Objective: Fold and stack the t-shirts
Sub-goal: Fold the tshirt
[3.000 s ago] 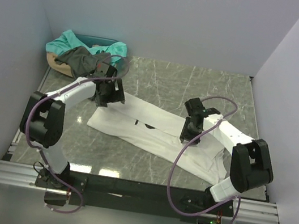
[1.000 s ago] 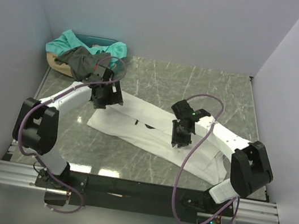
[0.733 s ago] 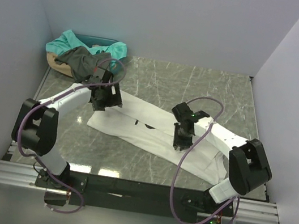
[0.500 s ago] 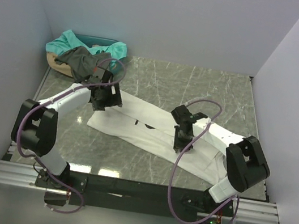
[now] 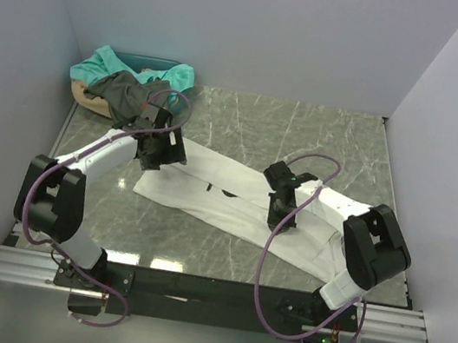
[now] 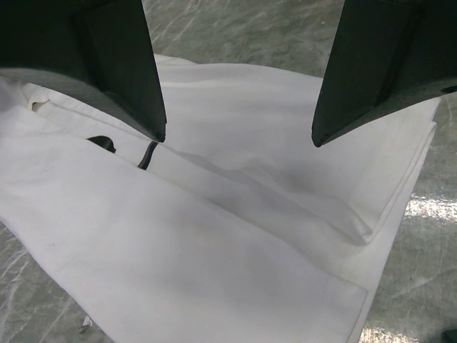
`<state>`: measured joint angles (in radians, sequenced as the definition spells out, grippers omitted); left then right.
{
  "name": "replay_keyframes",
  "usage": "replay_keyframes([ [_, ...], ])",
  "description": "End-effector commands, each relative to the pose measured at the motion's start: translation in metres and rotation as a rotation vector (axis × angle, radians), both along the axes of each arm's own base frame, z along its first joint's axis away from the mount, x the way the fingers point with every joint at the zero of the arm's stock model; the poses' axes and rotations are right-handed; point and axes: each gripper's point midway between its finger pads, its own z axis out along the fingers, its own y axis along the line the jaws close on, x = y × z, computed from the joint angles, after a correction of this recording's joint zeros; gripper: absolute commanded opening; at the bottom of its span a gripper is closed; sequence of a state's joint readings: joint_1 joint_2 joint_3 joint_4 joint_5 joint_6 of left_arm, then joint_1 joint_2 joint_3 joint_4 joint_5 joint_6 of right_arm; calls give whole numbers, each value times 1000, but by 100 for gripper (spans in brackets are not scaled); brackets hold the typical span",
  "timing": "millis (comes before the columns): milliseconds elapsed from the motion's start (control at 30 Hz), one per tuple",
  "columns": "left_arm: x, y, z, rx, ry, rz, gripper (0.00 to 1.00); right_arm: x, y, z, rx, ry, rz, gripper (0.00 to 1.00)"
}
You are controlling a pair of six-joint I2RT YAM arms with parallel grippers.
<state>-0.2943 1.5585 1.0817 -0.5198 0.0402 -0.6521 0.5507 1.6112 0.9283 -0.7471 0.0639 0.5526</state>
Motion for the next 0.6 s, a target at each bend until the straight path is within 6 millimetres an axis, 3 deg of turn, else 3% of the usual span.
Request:
replay_keyframes([
  [0, 2, -1, 16, -20, -50, 12, 89, 12, -2, -2, -8, -42, -19, 12],
  [133, 0, -1, 15, -20, -49, 12, 89, 9, -1, 5, 8, -45, -16, 0],
  [367, -4, 0, 11, -22, -40, 14, 89, 1, 10, 28, 100, -49, -2, 0],
  [567, -5, 0, 10, -23, -40, 13, 89, -3, 33, 38, 221, -16, 28, 0],
])
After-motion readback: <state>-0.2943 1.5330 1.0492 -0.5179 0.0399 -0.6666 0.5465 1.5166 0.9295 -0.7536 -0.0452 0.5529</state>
